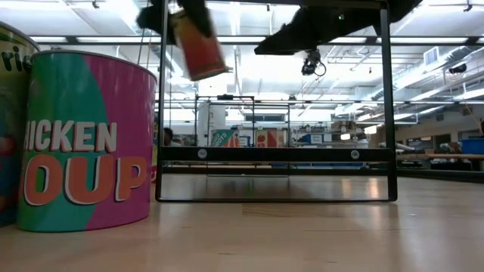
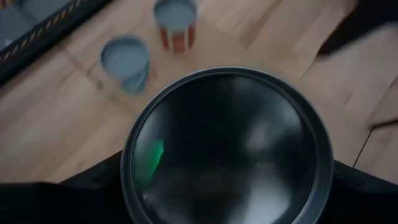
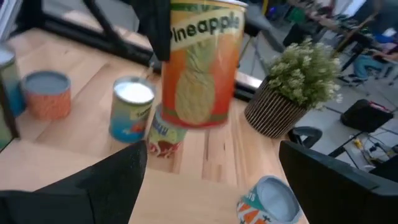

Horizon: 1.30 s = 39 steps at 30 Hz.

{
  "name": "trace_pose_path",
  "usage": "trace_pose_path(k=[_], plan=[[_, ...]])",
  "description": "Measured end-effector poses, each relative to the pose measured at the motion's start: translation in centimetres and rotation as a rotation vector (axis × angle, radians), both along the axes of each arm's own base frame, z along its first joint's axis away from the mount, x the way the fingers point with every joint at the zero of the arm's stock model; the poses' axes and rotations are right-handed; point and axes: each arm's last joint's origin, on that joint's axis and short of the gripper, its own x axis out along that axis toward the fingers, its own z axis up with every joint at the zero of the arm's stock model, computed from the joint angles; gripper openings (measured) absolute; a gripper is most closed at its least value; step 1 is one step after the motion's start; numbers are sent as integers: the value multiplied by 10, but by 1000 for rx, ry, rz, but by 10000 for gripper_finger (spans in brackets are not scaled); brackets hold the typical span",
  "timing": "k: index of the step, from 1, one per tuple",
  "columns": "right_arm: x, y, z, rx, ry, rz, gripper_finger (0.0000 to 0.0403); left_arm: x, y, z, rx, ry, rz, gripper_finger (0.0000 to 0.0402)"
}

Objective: Pick and place cans onto a shelf
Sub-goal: Put the canned pineapple on the shelf

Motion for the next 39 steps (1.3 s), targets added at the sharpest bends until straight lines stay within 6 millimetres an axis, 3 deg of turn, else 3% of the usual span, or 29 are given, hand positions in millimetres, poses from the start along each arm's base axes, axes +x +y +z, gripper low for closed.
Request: trace_pose_path(k=[6,18,33,39], plan=[[-5,2,-9,-38,-145,-109,373,11,12,7,1,-109,1,318],[0,32,-11,-181,-169,-160,373,30,26,2,43,-154,-2,318],[14,27,-1,-160,-134,-213,373,38,25,-1,71,-151,-89,318],[19,22,-6,-155,-112,-194,373,40,23,1,79,-180,-103,318]])
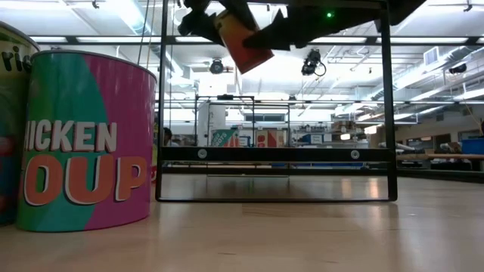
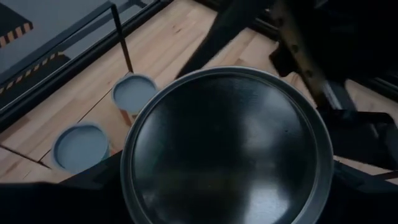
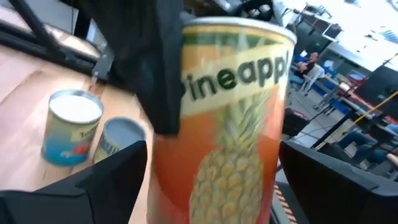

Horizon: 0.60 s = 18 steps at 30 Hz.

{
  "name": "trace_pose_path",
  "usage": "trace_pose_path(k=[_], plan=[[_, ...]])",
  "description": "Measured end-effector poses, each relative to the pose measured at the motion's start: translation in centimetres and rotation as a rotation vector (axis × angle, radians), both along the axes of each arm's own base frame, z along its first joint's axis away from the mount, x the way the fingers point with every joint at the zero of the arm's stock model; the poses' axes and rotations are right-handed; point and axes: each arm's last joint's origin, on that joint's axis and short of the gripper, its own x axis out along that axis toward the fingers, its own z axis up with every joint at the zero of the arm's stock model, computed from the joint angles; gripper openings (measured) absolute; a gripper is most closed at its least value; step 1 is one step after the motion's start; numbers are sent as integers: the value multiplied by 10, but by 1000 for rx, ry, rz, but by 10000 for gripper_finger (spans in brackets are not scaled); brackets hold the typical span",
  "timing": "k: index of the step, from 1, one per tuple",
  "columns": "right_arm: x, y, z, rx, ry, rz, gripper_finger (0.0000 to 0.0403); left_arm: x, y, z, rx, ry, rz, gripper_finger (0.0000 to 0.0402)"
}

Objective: Pick and place cans onto a shelf
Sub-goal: Put the canned pineapple on the shelf

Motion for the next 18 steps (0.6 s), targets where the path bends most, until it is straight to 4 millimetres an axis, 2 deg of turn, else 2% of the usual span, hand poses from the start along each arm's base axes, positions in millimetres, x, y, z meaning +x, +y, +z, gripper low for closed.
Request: trace_pose_path(k=[8,18], plan=[[4,-7,-4,-3,-1,-11,369,0,0,1,7,-5,0,318],[5,-7,-5,-8,-4,6,329,0,0,0,31,12,-22,319]])
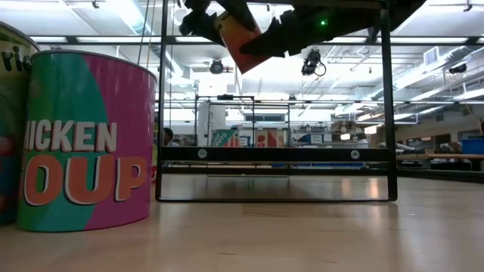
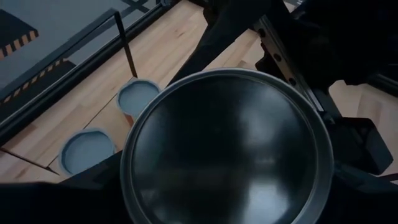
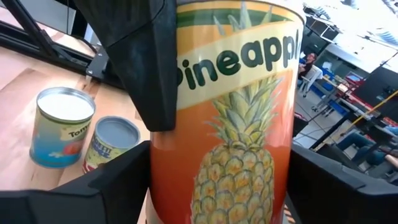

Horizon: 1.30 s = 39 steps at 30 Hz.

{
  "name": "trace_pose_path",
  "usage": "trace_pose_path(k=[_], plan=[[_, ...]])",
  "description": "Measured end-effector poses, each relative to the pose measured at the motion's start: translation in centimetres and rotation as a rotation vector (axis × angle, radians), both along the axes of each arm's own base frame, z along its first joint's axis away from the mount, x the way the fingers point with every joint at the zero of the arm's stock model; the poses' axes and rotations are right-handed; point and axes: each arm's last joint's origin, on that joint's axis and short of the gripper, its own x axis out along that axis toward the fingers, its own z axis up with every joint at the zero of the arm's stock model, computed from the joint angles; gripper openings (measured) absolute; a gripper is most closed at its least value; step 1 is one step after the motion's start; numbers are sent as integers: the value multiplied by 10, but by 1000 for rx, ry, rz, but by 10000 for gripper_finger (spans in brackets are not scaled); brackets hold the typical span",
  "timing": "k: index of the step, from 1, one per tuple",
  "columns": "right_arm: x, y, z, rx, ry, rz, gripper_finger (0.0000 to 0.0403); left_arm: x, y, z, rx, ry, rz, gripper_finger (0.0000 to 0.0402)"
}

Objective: Pick and place cans onto a shelf
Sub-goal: Put the canned pineapple on the shelf

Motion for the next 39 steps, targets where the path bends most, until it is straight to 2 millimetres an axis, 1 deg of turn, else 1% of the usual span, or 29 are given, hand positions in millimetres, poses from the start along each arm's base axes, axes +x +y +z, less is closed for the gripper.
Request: trace_pose_path(k=[3,8,12,16,19,24,29,31,35,39], plan=[[0,0,0,-8,2,-12,328,0,0,0,17,11,-32,323],[-1,0,-3,2,26,-14,328,0,0,-1,27,44,-124,353],[-1,-1,-4,1,34,-21,328,1,2,0,32,37,-126,357],[-1,-1,-5,-5,52,-36,328,0,3,-2,40,65,-129,358],[-2,-4,-7,-14,78,-67,328,-4,4,-3,36,94,-116,358],[-2,-6,-8,-12,89,-80,329,-12,2,7,63,67,-97,359],[-9,-7,-7,-19,143,-103,329,-25,-4,15,84,74,-82,359],[-11,-7,-5,-19,142,-121,329,-27,-8,16,108,77,-71,359],[-22,-7,0,27,178,-126,329,-30,-19,11,159,105,-47,359],[-32,-6,3,75,215,-131,329,-33,-23,-5,219,178,1,359]])
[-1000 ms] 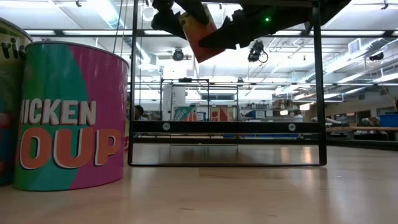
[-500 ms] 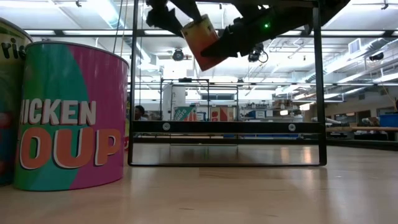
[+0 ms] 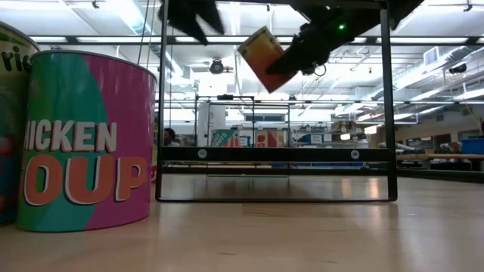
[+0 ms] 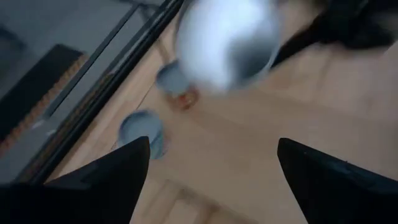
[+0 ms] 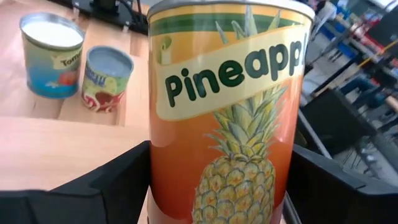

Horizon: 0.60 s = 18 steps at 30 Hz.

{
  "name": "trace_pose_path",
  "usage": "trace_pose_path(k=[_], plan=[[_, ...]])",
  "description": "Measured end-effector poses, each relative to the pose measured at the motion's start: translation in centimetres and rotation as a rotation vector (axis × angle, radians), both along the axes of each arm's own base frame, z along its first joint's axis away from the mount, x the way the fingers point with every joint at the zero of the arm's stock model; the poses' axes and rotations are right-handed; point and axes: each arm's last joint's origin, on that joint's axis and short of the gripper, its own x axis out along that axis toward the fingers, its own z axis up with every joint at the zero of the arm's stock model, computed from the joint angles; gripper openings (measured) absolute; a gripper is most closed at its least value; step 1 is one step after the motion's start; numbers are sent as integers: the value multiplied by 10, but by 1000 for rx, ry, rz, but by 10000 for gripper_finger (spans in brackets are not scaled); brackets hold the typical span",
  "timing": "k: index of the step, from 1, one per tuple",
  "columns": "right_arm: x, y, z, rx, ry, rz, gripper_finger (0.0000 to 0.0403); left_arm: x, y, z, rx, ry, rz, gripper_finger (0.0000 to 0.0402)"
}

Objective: Pick and place cans onto a shelf
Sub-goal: Put the canned pineapple on the shelf

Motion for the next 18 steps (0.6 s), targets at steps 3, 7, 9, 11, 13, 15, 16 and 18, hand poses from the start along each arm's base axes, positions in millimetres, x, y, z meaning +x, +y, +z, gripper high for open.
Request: trace_pose_path(k=[3,7,9,11,13,15,16,18], plan=[[-10,4,1,32,-27,31,329,-2,1,-7,32,6,55,359],[-20,9,-1,103,-150,142,329,0,4,-9,32,-25,81,359],[-23,10,-4,120,-210,177,329,3,6,-6,28,-64,85,359],[-25,11,-9,127,-251,195,329,7,7,-3,33,-103,72,359],[-24,11,-12,126,-294,203,329,11,6,1,40,-140,45,359],[-23,11,-15,132,-321,214,329,13,5,3,45,-163,18,359],[-20,12,-17,140,-329,231,329,16,5,3,51,-172,12,359],[-15,12,-21,154,-324,248,329,20,6,2,60,-170,-9,359]])
